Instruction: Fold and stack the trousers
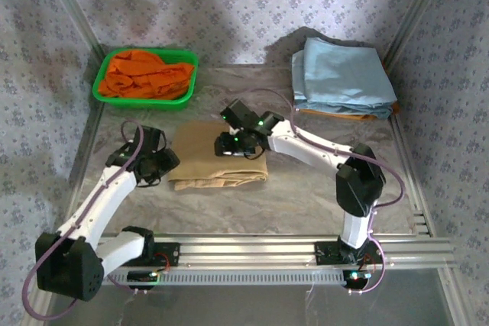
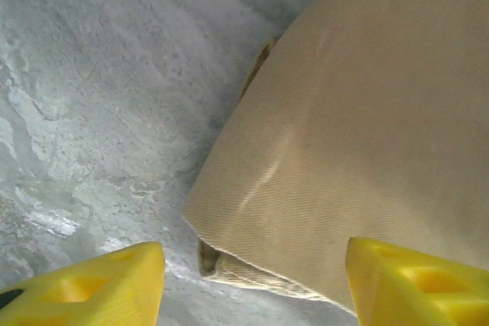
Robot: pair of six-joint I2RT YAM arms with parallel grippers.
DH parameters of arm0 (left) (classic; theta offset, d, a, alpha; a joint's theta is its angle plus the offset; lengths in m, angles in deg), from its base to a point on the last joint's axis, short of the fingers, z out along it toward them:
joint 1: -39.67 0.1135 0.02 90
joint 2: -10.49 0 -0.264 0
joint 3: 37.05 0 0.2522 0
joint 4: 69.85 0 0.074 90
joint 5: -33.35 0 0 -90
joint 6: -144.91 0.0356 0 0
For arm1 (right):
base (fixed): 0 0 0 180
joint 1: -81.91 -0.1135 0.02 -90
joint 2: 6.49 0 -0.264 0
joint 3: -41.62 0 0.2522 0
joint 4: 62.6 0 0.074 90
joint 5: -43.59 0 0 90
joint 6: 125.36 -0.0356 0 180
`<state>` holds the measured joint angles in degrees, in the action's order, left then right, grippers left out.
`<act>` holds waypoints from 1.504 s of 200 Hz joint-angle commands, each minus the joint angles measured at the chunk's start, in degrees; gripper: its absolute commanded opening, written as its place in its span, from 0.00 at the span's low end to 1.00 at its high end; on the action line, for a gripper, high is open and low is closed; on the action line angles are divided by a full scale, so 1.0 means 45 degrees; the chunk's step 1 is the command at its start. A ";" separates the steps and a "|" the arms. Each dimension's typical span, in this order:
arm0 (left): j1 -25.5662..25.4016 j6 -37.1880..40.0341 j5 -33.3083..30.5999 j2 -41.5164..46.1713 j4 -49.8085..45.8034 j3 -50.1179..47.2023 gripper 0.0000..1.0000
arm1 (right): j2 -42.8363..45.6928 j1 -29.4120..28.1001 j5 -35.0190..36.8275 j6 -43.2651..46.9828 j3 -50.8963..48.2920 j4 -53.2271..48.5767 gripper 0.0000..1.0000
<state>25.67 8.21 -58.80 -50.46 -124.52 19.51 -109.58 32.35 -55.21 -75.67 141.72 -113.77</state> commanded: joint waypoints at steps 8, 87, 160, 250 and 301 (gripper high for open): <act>-0.0014 0.0386 0.0633 -0.0795 0.1451 -0.1238 0.71 | 0.0532 0.0101 0.0813 0.0842 -0.1793 -0.0235 0.55; -0.0063 0.1122 0.1434 -0.1659 0.3392 -0.2022 0.18 | 0.1491 0.1316 0.1015 0.1743 -0.4891 0.0445 0.57; -0.0547 0.1310 0.1340 0.1232 0.1394 -0.1297 0.00 | 0.1297 0.2432 0.0438 0.1741 -0.5881 0.1548 0.00; -0.1459 0.0610 0.1404 0.2498 -0.1741 -0.0646 0.00 | 0.1361 0.2923 0.0520 0.1801 -0.5935 0.1586 0.00; -0.1497 -0.0138 0.2052 0.2430 -0.1188 -0.2769 0.15 | 0.0966 0.3138 0.0621 0.1557 -0.6142 0.1818 0.04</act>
<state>19.29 10.81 -50.72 -39.64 -127.55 12.06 -103.70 45.07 -54.60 -67.67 115.19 -104.33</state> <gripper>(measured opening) 0.066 0.065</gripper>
